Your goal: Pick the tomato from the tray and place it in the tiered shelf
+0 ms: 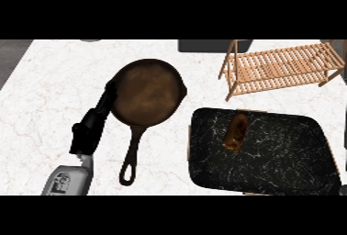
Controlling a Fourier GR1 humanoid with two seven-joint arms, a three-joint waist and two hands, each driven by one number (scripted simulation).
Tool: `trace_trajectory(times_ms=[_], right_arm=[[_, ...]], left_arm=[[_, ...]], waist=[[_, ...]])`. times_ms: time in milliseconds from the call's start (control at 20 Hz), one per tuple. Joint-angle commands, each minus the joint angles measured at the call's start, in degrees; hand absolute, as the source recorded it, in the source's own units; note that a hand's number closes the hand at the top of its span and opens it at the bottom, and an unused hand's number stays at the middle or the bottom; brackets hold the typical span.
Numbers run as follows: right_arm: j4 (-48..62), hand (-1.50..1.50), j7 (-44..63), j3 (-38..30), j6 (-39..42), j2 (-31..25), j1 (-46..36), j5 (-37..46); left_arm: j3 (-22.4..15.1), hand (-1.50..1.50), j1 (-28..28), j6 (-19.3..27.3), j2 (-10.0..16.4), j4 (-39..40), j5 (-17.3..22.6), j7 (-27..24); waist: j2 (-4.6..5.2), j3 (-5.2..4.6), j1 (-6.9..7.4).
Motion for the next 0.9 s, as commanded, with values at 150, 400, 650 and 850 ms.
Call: trace_trajectory(times_ms=[150,400,650,850], right_arm=[[12.33,1.5,-6.2,-2.18,-3.88,-2.79,-5.66,-3.81],[15.39,-1.5,1.76,-0.6,-9.38,-5.83,-0.34,8.03],[17.02,-1.5,0.33,-1.74,-11.91,-6.02,2.36,6.22],[11.92,-1.5,1.11,-4.66,-7.9,-6.88,3.02,-1.05]], left_arm=[[0.07,0.0,-1.21,-0.49,-0.92,0.9,0.44,1.22],[1.46,0.0,-1.76,-0.98,0.8,0.93,0.52,0.65],[-2.1,0.0,3.66,0.24,-1.37,-3.64,-1.6,0.47],[2.17,0.0,-0.63,-1.85,1.65,-0.32,0.59,0.94]], waist=[[-0.05,-0.03,-0.06],[0.07,-0.07,-0.25],[-0.13,-0.01,-0.08],[-0.23,-0.02,-0.58]])
